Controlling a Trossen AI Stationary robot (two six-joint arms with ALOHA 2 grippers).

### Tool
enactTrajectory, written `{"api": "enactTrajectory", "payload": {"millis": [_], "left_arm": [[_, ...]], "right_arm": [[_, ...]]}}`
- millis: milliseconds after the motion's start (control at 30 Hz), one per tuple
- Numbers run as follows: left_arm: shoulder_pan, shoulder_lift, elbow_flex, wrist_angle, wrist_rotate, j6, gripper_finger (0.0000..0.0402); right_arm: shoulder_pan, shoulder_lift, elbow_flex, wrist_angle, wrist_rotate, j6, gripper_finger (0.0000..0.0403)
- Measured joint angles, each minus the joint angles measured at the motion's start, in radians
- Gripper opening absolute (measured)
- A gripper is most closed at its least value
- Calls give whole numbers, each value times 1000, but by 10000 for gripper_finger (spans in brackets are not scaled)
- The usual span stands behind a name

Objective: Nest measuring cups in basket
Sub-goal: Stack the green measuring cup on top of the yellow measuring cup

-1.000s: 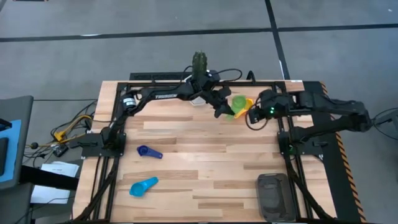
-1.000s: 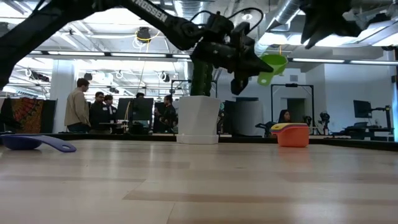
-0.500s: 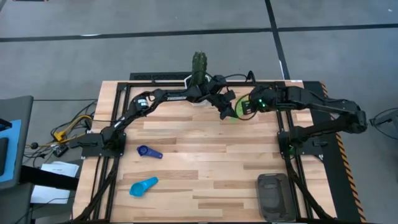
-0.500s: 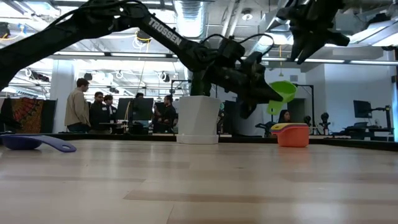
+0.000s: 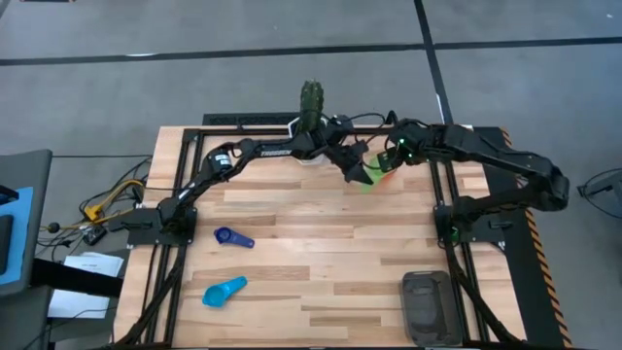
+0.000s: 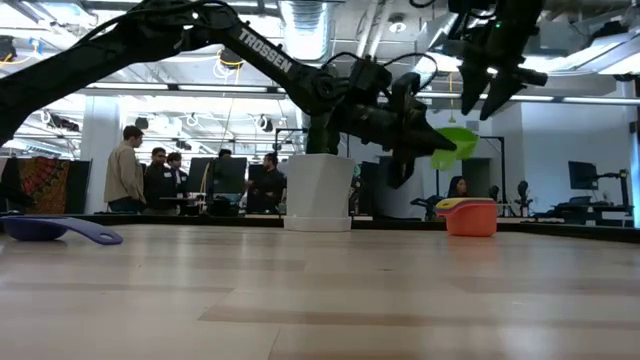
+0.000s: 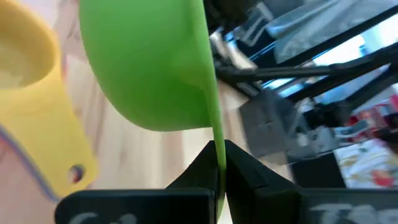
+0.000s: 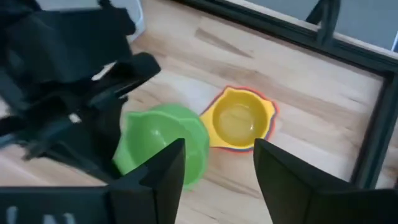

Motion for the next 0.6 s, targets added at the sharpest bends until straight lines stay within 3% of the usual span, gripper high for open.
{"api": "enactTrajectory", "payload": {"millis": [233,400,600], "left_arm": [[14,0,0,169,27,-157,0],[17,0,-1,200,53,-190,0],[16,0,-1,199,66,-207,0]], "right_arm": [[-35,-1,-4,14,-68,-30,197],[-74,0,-62,54,-133,-33,177],[-87,0,-81,111,-132,-34,121]]}}
